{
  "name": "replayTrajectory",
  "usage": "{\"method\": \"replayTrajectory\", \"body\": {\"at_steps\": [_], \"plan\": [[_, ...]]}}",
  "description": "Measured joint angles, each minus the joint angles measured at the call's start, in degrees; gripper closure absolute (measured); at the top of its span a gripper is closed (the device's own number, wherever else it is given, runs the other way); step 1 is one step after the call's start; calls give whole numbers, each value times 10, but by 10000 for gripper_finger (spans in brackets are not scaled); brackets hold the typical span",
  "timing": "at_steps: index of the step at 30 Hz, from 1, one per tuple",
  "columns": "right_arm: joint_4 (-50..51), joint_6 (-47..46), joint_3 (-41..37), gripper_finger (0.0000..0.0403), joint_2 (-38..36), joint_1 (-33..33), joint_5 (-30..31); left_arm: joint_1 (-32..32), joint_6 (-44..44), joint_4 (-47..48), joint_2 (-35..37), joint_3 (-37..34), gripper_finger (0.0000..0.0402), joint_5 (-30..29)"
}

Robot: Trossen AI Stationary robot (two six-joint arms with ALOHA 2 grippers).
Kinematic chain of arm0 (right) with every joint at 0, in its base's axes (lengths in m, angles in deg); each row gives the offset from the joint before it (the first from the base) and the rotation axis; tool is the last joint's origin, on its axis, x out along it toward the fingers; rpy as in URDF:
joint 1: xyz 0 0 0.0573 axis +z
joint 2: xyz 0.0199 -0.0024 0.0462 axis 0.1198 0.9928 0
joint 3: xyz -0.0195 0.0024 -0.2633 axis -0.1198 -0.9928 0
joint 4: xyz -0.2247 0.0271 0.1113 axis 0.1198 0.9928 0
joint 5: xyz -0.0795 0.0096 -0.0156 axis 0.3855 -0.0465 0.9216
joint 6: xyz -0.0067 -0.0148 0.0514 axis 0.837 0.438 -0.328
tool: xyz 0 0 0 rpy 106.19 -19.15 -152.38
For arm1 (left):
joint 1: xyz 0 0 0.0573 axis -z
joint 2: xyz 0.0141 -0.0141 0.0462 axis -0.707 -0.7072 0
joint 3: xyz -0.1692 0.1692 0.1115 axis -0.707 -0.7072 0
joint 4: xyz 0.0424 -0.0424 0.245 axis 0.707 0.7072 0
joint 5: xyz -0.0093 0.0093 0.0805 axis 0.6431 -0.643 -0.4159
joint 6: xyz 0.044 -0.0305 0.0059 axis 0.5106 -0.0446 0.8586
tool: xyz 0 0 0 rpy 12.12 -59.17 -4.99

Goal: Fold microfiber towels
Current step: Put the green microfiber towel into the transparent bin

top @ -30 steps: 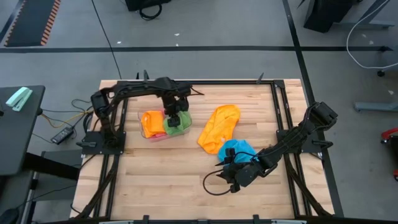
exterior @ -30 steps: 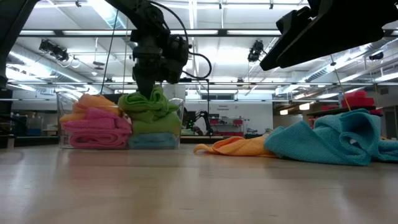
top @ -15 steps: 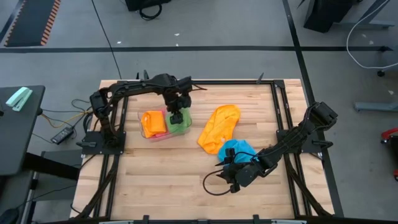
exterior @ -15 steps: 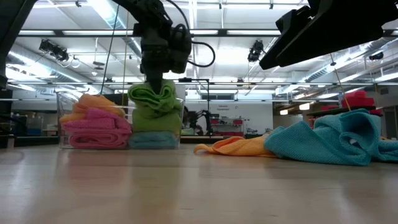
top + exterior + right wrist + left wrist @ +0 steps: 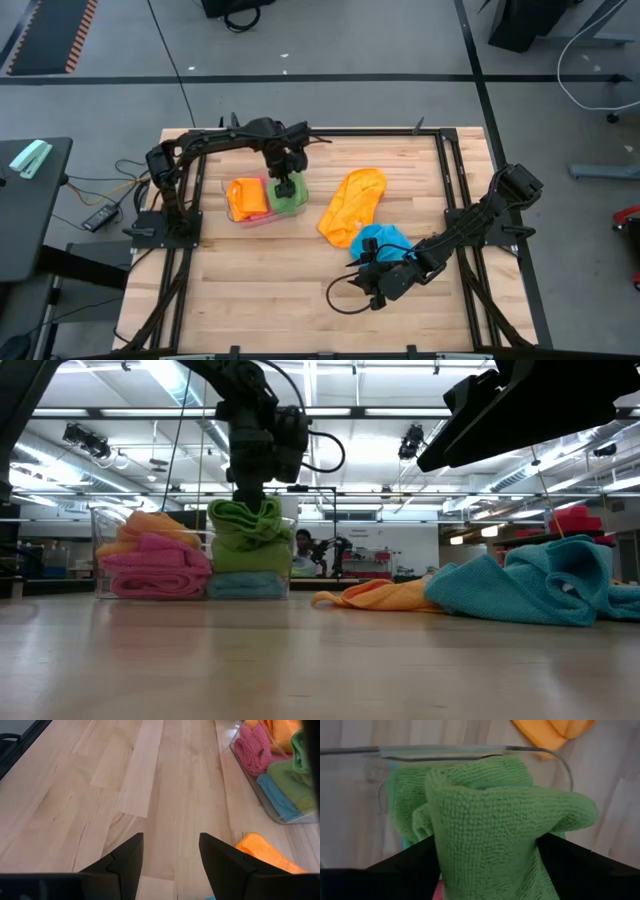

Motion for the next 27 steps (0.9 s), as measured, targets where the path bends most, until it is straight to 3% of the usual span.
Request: {"method": "replayTrajectory", "body": {"at_steps": [15,27], "plan": [[0,0,0,201,0,0,0,-45,31,-2,3,0,60,0],[0,0,0,201,0,0,0,-46,31,-2,32,0,61,-11]]}}
